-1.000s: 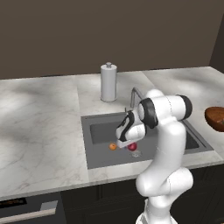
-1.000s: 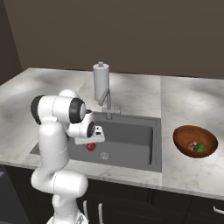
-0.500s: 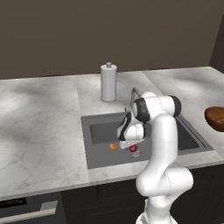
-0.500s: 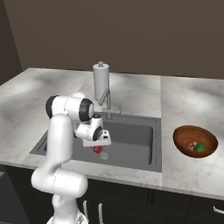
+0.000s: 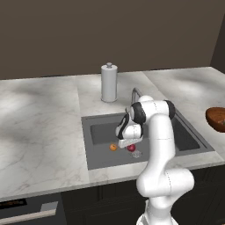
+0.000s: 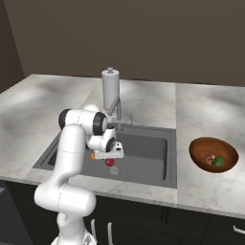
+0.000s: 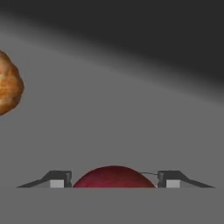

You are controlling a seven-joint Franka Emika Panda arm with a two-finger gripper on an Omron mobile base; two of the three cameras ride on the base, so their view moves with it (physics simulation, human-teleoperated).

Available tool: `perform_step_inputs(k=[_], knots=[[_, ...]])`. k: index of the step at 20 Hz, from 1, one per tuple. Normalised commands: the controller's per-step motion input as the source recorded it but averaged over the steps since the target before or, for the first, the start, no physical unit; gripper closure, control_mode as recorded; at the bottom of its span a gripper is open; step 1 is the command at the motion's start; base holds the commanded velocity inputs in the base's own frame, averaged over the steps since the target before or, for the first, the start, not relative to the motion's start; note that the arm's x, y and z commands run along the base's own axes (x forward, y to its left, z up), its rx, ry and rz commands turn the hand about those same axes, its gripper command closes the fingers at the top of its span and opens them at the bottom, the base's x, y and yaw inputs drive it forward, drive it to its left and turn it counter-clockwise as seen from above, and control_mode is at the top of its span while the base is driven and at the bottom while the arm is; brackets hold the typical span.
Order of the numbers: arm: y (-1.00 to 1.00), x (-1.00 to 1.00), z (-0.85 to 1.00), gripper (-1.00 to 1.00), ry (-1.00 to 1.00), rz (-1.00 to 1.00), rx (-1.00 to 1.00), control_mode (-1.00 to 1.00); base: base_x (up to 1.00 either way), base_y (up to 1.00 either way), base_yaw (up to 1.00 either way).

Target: There is a mixed pile of frozen fruits and vegetables on the counter. Locate all the frozen vegetables and place the items in a bowl on the counter. Take all the frozen fruits and defrost them in a running sink.

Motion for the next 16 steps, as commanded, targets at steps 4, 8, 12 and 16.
perform_step_inputs(k=[4, 8, 12, 16], knots=[[0.10, 0.05, -0.30, -1.00, 0.00, 0.00, 0.02, -1.00, 0.00, 0.00, 0.00], [0.03, 0.00, -0.11, -1.00, 0.00, 0.00, 0.01, -1.00, 0.00, 0.00, 0.00], [0.00, 0.00, 0.01, -1.00, 0.00, -0.01, 0.00, -1.00, 0.00, 0.00, 0.00], [0.00, -0.09, 0.12, -1.00, 0.00, -0.08, -0.03, -1.00, 0.00, 0.00, 0.00]])
